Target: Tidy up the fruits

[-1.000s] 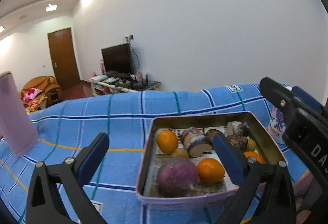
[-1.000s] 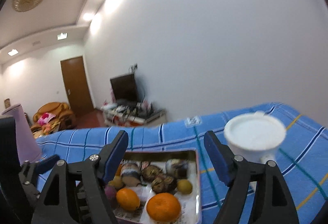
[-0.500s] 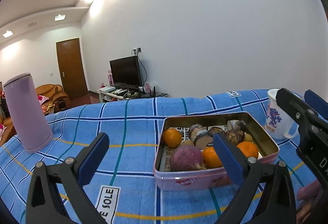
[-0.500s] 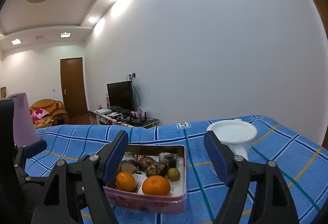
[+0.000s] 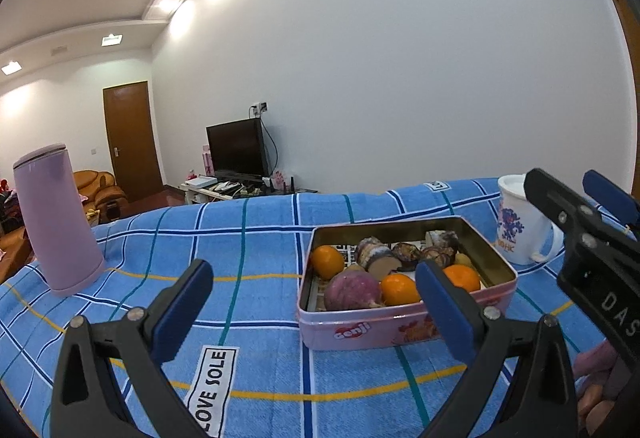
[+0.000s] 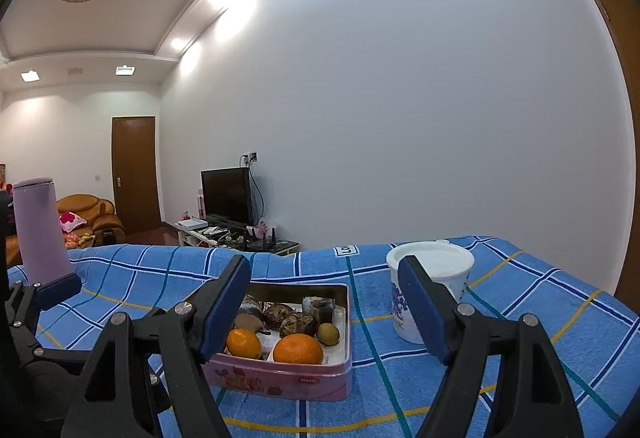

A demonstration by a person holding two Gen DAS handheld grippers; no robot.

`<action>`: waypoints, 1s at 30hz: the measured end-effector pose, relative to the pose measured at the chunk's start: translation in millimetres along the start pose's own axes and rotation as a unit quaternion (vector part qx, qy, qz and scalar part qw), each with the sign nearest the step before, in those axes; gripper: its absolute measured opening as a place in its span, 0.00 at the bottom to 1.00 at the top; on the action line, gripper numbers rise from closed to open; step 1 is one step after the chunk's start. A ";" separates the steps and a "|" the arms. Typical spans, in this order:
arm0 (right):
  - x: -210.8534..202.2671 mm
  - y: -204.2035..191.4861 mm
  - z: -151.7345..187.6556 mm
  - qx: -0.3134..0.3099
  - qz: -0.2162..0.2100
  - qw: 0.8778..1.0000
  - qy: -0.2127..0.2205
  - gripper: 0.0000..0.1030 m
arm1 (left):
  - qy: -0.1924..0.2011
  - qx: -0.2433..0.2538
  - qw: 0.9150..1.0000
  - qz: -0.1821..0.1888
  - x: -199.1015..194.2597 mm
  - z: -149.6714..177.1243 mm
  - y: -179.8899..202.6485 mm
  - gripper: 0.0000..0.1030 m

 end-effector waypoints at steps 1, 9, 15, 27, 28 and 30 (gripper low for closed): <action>-0.4 -0.3 0.1 0.000 0.000 1.000 -0.001 0.75 | -0.002 0.000 1.000 -0.001 0.7 0.1 -0.1 1.00; -1.0 -0.2 1.1 0.001 -0.002 1.000 -0.002 0.75 | -0.010 -0.012 1.000 -0.009 4.0 0.2 -6.1 1.00; -1.1 -0.9 1.9 -0.002 -0.002 1.000 -0.002 0.75 | -0.010 -0.012 1.000 -0.015 5.5 0.1 -6.8 1.00; 1.6 -1.2 4.1 0.000 -0.005 1.000 -0.009 0.76 | -0.012 -0.013 1.000 -0.018 6.9 0.1 -7.4 1.00; 1.7 -1.4 4.3 0.000 -0.006 1.000 -0.010 0.76 | -0.012 -0.012 1.000 -0.018 7.0 0.2 -7.2 1.00; 1.7 -1.6 4.5 0.000 -0.006 1.000 -0.011 0.76 | -0.012 -0.011 1.000 -0.019 7.4 0.1 -6.5 1.00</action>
Point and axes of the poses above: each gripper's, at about its wrist camera, not at the fingertips, and x roughly the way its jaws point, y to its right, z to its underside, the point moved 5 cm from there along x, roughly the way its jaws point, and after that the axes turned 13 degrees about -x, right-handed, at the moved point
